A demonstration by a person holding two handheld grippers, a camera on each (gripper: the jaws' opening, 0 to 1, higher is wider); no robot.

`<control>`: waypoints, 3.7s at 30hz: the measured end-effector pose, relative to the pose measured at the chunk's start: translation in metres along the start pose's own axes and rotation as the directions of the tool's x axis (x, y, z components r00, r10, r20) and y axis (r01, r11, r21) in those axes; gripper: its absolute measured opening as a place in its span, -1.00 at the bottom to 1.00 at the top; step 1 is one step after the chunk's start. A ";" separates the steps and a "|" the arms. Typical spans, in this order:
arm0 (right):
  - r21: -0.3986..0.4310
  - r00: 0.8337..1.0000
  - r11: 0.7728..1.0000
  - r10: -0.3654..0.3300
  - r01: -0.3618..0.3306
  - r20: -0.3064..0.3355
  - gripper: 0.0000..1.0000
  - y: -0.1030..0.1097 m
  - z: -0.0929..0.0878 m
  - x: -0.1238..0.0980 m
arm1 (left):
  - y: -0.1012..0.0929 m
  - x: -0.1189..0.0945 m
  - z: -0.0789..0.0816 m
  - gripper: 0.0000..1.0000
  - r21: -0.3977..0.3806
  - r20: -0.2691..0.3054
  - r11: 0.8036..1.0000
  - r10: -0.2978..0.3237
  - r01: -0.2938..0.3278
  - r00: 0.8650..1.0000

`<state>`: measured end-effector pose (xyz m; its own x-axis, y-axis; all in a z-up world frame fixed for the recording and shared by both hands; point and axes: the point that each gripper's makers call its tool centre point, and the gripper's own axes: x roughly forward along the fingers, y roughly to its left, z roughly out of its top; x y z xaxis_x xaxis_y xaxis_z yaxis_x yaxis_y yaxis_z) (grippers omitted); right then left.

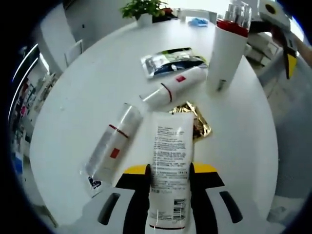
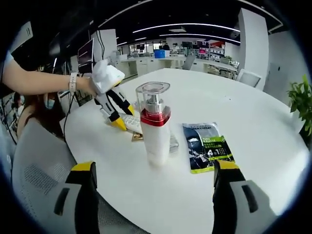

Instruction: Arrange the skincare products in the storage area until every visible bottle or jar stands upright without overlapping.

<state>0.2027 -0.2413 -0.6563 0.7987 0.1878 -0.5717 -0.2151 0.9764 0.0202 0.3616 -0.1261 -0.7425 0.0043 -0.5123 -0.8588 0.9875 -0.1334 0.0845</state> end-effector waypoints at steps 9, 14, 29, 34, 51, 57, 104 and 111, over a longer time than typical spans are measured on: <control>0.029 1.000 1.000 0.006 -0.006 -0.005 0.89 0.004 -0.004 -0.006 | 0.004 -0.008 0.001 -0.47 -0.026 0.045 0.998 0.063 -0.062 0.997; 0.049 1.000 0.999 0.003 -0.003 0.001 0.84 0.007 -0.007 -0.008 | 0.001 -0.020 0.005 -0.48 -0.057 0.099 0.995 0.085 -0.080 0.991; 0.056 0.995 0.994 0.093 -0.094 0.027 0.11 0.028 0.002 -0.012 | -0.009 -0.054 0.022 -0.49 -0.094 0.243 0.985 0.165 -0.146 0.956; 0.047 0.989 0.990 0.131 -0.134 0.064 -0.15 0.039 0.013 -0.012 | -0.015 -0.063 0.028 -0.50 -0.106 0.292 0.981 0.188 -0.164 0.938; 0.006 0.953 0.966 0.253 -0.258 0.165 -0.45 0.079 0.059 0.003 | -0.030 -0.094 0.051 -0.51 -0.182 0.463 0.974 0.206 -0.135 0.862; -0.028 0.946 0.962 0.272 -0.272 0.178 -0.52 0.085 0.069 0.007 | -0.043 -0.099 0.065 -0.51 -0.201 0.508 0.975 0.186 -0.095 0.841; -0.123 0.965 0.968 0.234 -0.220 0.116 -0.82 0.090 0.056 0.016 | -0.097 -0.076 0.085 -0.45 -0.142 0.599 0.988 0.031 0.068 0.800; -0.137 0.963 0.962 0.250 -0.235 0.104 -0.77 0.096 0.056 0.020 | -0.097 -0.076 0.086 -0.43 -0.134 0.605 0.989 0.027 0.068 0.796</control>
<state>0.2294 -0.1380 -0.6197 0.7734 0.4361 -0.4600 -0.4721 0.8806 0.0411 0.2518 -0.1473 -0.6421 -0.0654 -0.9246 -0.3753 0.9977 -0.0531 -0.0430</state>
